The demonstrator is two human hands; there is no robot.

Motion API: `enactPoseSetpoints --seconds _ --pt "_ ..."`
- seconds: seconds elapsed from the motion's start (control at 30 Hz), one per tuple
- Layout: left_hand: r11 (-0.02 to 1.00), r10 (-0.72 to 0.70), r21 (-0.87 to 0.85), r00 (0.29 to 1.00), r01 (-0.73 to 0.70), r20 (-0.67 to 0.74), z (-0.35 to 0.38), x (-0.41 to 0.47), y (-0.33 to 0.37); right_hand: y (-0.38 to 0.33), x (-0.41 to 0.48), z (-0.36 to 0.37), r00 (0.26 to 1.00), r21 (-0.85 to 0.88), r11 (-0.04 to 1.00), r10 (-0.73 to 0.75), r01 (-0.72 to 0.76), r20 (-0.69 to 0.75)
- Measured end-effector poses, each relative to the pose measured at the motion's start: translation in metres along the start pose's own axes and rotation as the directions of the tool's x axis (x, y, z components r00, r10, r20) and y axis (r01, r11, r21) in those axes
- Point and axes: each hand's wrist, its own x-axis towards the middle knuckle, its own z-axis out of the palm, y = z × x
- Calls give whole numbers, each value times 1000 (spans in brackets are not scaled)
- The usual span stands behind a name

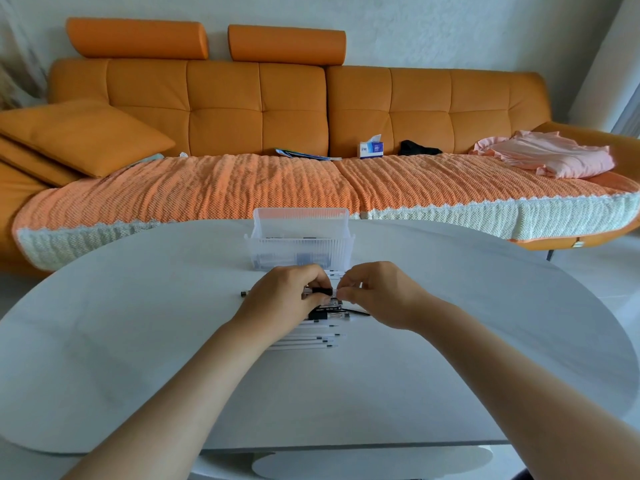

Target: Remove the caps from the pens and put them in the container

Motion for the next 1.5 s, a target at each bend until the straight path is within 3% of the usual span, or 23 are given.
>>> enactPoseSetpoints --seconds 0.23,0.4,0.67,0.87,1.23,1.5 --pt "999 -24 -22 1000 24 12 1 0 -5 8 -1 -7 999 -35 999 39 -39 0" --pt "996 -73 -42 997 74 32 2 -1 -9 26 -4 -12 985 -260 954 165 -147 49" --pt "992 -125 20 990 124 65 3 -1 -8 34 -1 -4 983 -250 953 182 -169 28" --pt "994 -110 32 993 108 49 1 -1 -8 26 -1 -8 995 -235 970 44 -65 -92" --pt "995 -93 26 994 91 50 -3 -4 -5 8 0 -1 992 -138 987 -95 83 -88" --pt "999 -27 -32 997 29 76 -9 -4 -3 3 3 8 996 -147 988 -54 43 -72"
